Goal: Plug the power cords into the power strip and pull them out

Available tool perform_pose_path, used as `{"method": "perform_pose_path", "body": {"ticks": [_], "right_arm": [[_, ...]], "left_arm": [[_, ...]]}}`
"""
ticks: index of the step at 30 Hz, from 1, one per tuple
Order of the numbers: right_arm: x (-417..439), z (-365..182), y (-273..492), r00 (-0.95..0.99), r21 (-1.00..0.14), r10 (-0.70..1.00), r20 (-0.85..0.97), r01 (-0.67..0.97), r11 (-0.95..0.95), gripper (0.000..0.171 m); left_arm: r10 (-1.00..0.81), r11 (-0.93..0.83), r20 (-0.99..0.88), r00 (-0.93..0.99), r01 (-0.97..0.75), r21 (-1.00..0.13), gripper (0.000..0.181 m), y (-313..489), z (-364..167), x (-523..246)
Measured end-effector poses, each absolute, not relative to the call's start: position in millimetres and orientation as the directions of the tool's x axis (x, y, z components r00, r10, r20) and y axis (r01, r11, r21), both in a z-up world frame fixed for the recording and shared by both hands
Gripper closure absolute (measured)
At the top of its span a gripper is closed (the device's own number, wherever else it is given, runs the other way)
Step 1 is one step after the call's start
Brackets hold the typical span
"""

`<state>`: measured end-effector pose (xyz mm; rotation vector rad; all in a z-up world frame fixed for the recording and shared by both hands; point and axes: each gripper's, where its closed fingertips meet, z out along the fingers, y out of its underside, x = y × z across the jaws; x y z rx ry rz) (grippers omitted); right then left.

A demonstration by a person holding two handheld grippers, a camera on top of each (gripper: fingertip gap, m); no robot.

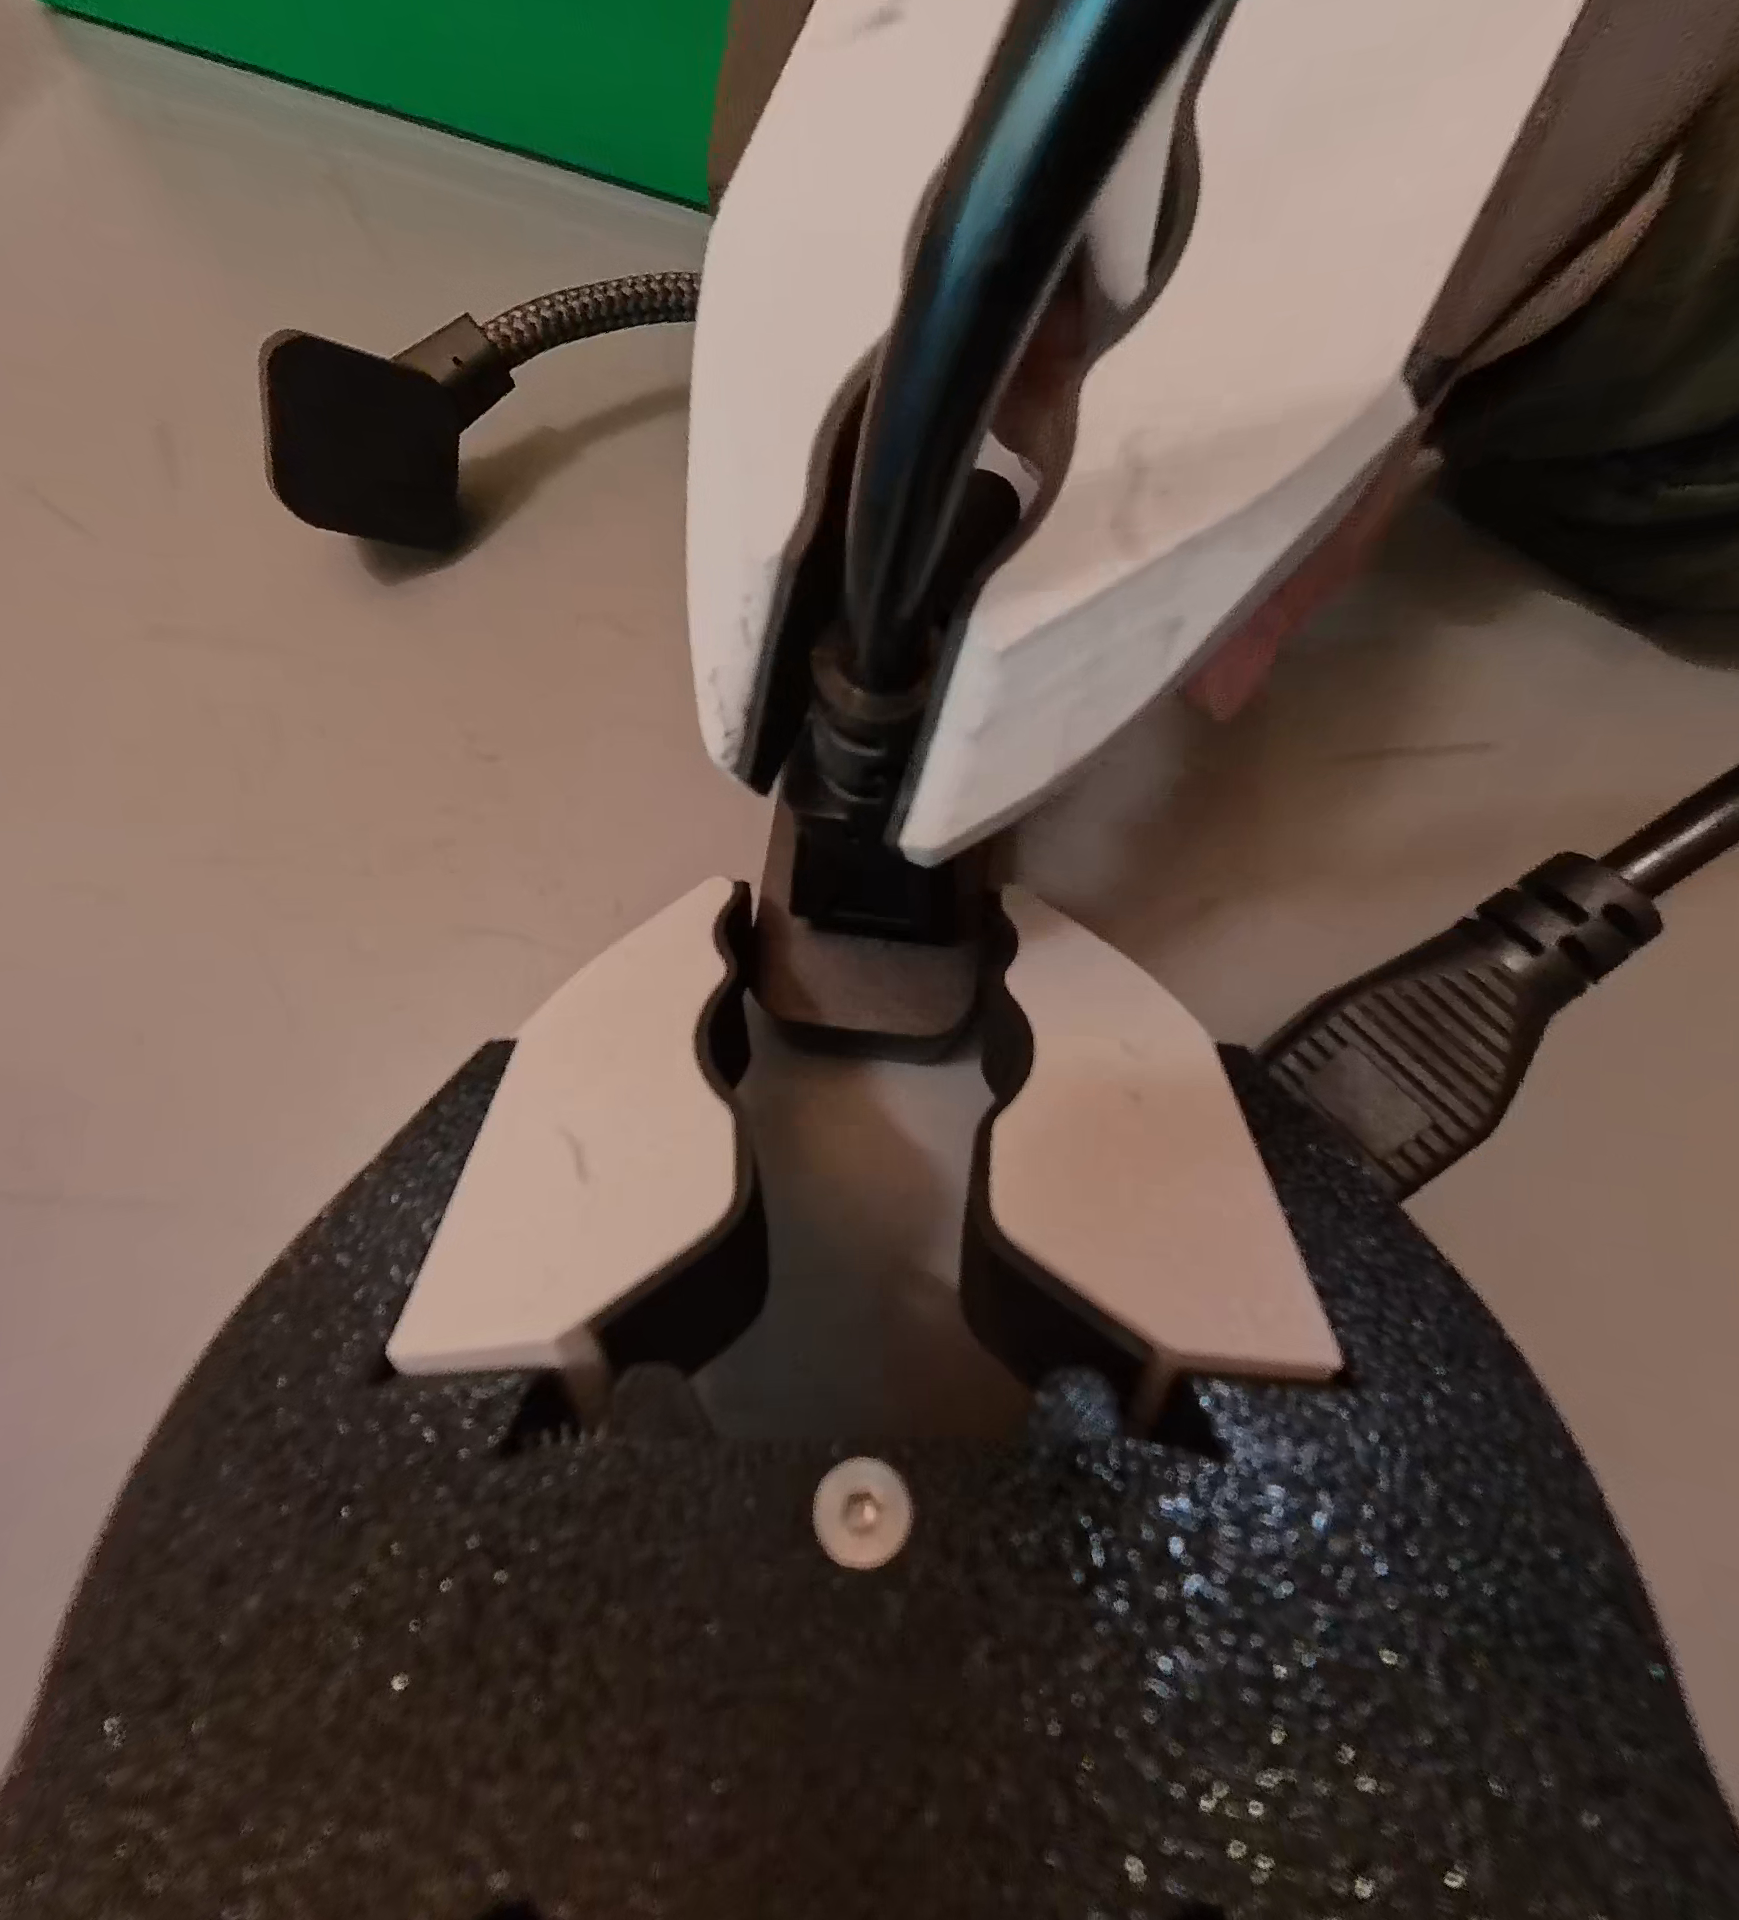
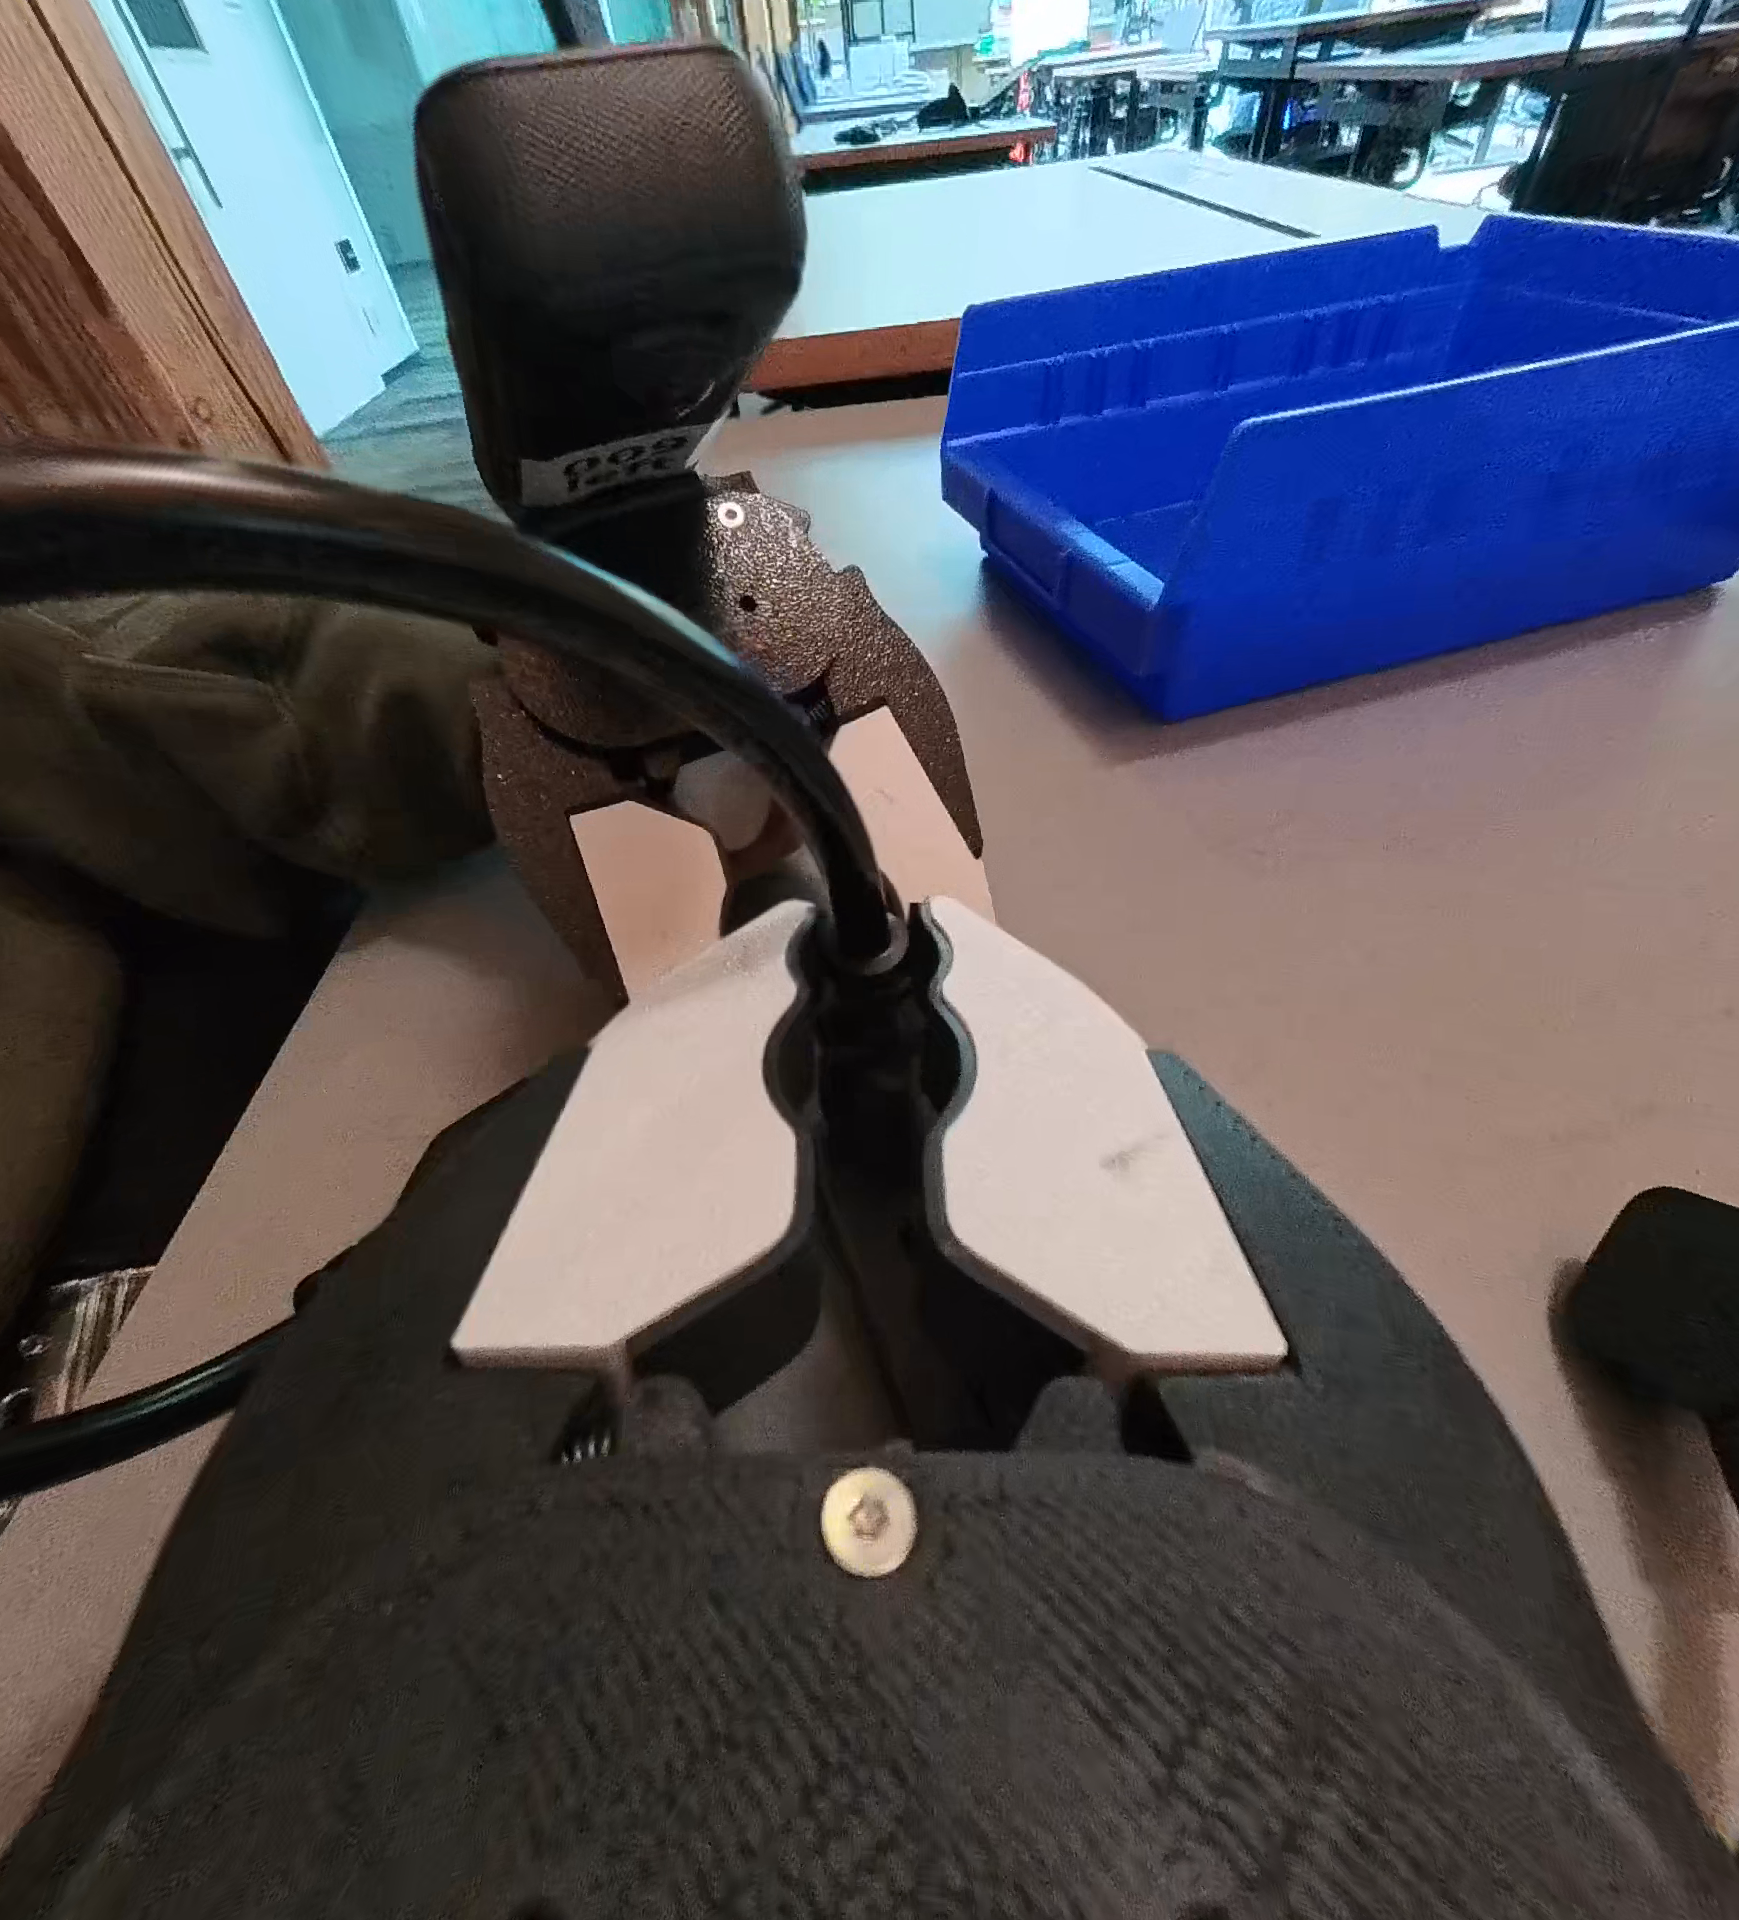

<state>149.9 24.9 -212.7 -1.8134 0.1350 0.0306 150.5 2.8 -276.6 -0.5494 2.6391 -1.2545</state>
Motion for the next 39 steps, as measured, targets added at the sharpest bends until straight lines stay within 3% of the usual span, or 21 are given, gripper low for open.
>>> {"method": "perform_pose_path", "body": {"ticks": [15,19,24,35,39], "right_arm": [[151,-214,24,0.991,-0.954,-0.128,-0.049,-0.084,-0.289,0.154],[159,-213,27,0.985,-0.956,-0.136,-0.106,-0.139,-0.259,0.156],[150,-212,25,0.990,-0.953,-0.106,-0.093,-0.119,-0.279,0.156],[161,-211,26,0.954,-0.932,-0.185,-0.238,-0.277,-0.233,0.157],[149,-210,29,0.976,-0.944,-0.132,-0.175,-0.204,-0.258,0.157]], "left_arm": [[-0.366,0.582,0.024,-0.930,-0.249,-0.774,0.139,3,-278,152],[-0.397,0.566,0.043,-0.917,-0.281,-0.775,0.140,5,-277,156],[-0.396,0.586,-0.033,-0.918,-0.225,-0.779,0.139,5,-276,157],[-0.377,0.556,0.083,-0.923,-0.297,-0.776,0.139,4,-277,155],[-0.355,0.568,0.062,-0.933,-0.268,-0.778,0.139,3,-277,153]]}}
